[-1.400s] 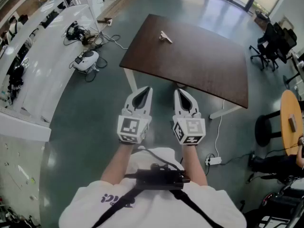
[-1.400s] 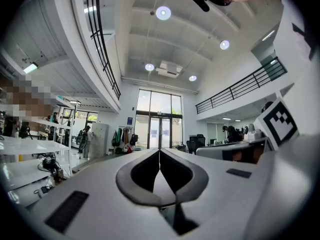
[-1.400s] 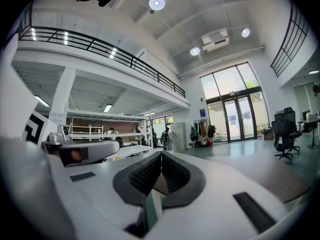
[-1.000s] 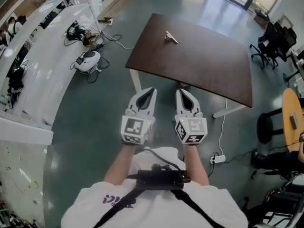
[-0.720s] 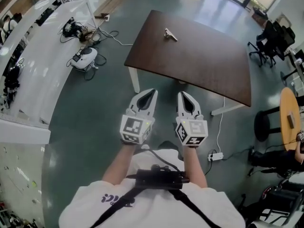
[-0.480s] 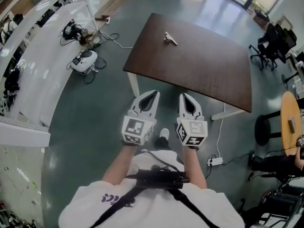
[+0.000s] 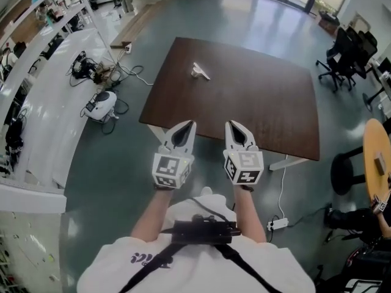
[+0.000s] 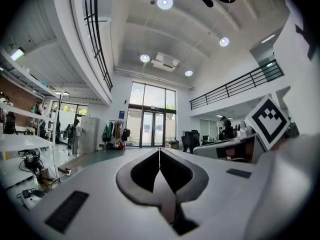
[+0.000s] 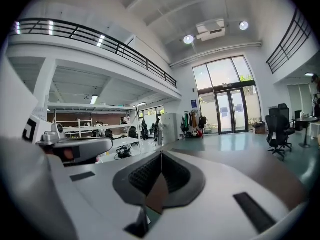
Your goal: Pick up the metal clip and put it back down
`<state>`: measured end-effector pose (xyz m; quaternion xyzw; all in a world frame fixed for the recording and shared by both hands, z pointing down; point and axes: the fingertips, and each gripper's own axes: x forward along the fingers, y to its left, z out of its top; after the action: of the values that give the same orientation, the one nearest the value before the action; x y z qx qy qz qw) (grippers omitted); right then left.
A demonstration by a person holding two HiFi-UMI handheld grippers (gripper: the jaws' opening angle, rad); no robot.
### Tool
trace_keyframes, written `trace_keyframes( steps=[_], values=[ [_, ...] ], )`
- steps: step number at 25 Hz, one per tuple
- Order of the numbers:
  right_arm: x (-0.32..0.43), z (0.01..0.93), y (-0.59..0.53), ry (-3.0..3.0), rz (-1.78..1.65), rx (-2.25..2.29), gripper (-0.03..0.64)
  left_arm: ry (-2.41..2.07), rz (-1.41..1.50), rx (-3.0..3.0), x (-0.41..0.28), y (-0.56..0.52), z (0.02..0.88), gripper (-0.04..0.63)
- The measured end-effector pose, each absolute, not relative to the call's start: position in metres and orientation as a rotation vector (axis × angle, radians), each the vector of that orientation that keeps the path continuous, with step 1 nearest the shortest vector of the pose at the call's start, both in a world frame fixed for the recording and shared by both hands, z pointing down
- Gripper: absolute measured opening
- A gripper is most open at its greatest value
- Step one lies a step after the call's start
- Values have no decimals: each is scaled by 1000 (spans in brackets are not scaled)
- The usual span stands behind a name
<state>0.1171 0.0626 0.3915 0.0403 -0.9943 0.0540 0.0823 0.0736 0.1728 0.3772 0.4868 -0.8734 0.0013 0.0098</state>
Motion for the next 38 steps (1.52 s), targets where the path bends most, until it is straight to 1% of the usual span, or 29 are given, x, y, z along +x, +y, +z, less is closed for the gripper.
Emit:
trace_keyframes(
  steps=[7, 11, 19, 28, 38],
  values=[
    [87, 430, 42, -2902, 232, 24, 6, -2682, 20, 1461, 47, 141, 409, 12],
    [56, 432, 37, -2893, 224, -7, 6, -2670, 10, 1458, 16, 129, 412, 12],
    [-25, 428, 8, -2892, 145, 41, 6, -2612, -31, 1549, -64, 95, 421, 12],
    [-138, 437, 8, -2887, 126, 60, 6, -2505, -17, 1631, -187, 91, 451, 12],
    [-179, 492, -9, -2777, 217, 171, 6, -2286, 75, 1684, -255, 93, 522, 14]
  ],
)
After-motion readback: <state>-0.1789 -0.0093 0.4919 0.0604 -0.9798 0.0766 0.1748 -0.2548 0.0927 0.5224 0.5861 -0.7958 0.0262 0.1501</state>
